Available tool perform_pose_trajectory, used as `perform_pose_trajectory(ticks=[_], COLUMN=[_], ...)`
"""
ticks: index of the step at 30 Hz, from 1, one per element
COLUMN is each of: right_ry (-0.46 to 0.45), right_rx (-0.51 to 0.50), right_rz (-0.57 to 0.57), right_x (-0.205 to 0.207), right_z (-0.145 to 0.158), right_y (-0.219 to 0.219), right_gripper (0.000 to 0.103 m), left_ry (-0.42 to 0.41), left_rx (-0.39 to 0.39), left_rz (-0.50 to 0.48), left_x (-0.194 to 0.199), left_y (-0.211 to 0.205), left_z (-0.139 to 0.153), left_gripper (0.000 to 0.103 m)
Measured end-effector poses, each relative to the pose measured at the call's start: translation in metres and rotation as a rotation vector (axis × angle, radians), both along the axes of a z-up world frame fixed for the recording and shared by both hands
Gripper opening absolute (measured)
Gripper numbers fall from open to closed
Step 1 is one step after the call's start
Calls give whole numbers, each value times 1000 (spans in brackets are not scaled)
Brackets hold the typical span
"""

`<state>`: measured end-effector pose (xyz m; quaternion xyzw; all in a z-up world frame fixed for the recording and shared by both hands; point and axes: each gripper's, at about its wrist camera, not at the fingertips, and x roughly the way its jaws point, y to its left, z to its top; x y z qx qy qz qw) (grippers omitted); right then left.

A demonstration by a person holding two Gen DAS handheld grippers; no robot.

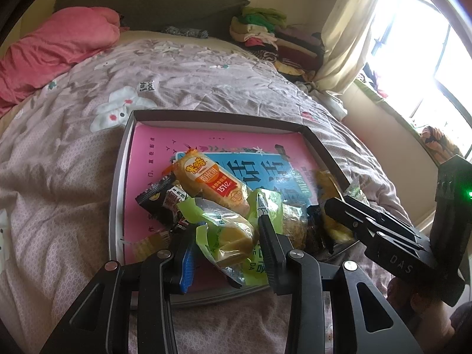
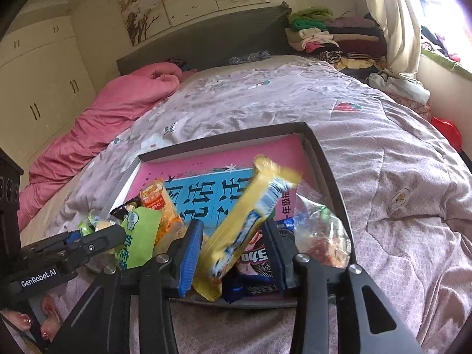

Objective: Organize snacks
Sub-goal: 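Open the right tool to drop the yellow wafer bar into the tray, then lower the green bag into the tray and open the left tool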

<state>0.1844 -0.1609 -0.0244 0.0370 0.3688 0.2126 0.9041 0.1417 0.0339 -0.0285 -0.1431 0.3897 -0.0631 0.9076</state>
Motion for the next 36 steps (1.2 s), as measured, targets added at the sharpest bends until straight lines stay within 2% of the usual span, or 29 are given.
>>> perform_pose_trajectory(ticks=[19,36], right_ry=[-4,-14], right_rx=[-5,-52], right_rz=[52,173], right_x=[-7,-21], right_z=[2,-2], right_y=[7,34], right_gripper=[42,45], left_ry=[0,7], left_rx=[1,7], left_rz=[3,28], left_x=[1,5], left_y=[0,11], left_z=[0,-4], left_gripper=[39,39])
